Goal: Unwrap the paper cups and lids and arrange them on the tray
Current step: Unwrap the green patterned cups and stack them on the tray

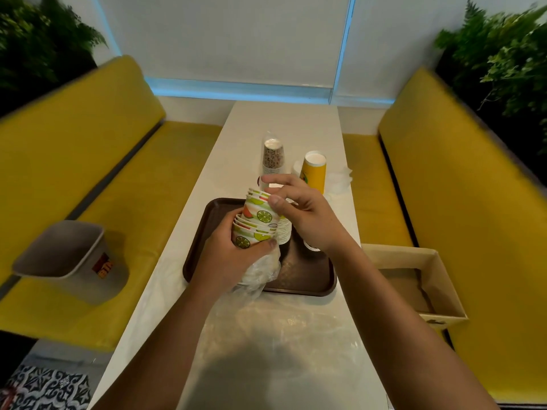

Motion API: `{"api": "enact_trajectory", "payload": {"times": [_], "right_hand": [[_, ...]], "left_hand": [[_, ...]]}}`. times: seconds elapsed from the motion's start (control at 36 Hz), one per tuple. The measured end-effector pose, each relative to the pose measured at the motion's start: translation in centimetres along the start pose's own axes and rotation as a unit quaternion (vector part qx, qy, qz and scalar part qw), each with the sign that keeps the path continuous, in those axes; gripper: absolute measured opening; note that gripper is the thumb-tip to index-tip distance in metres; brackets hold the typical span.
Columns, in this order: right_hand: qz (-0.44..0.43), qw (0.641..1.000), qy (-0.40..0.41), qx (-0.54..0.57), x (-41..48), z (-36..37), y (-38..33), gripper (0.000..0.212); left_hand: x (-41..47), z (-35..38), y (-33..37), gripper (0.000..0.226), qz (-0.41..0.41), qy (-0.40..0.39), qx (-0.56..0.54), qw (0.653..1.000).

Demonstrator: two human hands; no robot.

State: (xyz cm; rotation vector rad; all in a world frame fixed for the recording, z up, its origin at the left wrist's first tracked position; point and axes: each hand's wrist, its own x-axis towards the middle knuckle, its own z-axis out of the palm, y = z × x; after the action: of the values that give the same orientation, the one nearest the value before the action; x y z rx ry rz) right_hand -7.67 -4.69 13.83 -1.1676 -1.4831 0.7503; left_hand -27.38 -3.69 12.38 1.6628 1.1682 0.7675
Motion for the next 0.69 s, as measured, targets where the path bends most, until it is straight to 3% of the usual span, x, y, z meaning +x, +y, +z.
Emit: {"api": "enact_trajectory", "payload": {"times": [0.14, 0.33, 0.42, 0.47, 0.56, 0.61, 0.69], "right_hand": [[0.022, 0.999, 0.009, 0.031, -0.6, -1.4, -0.7, 0.030], [0.028, 0.988, 0.138, 0.065, -0.6, -2.8, 0.1, 0.020], [0.067, 0.979, 0.137, 0.136, -0.9, -3.8, 0.4, 0.025], [0.092, 0.972, 0.122, 0.178, -1.2, -4.5, 0.6, 0.011], [0.110, 0.963, 0.102, 0.223, -1.6, -4.9, 0.9, 0.015], [0.123, 0.964, 0.093, 0.216, -1.8, -4.8, 1.1, 0.025], [0.139, 0.975, 0.037, 0.168, -2.0, -4.5, 1.2, 0.070]], "left_hand": [[-0.5, 0.8, 0.5, 0.062, 0.012, -0.008, 0.002, 1.000], [-0.8, 1.6, 0.7, 0.066, 0.018, -0.007, 0.010, 1.000], [-0.6, 1.5, 0.6, 0.066, 0.011, 0.004, 0.004, 1.000], [-0.3, 1.2, 0.5, 0.065, 0.003, 0.018, -0.001, 1.000], [0.0, 0.8, 0.3, 0.066, -0.007, 0.034, -0.023, 0.999], [0.1, 0.6, 0.2, 0.065, -0.013, 0.045, -0.037, 0.998], [0.4, 0.2, 0.0, 0.063, -0.027, 0.058, -0.047, 0.997]]}}
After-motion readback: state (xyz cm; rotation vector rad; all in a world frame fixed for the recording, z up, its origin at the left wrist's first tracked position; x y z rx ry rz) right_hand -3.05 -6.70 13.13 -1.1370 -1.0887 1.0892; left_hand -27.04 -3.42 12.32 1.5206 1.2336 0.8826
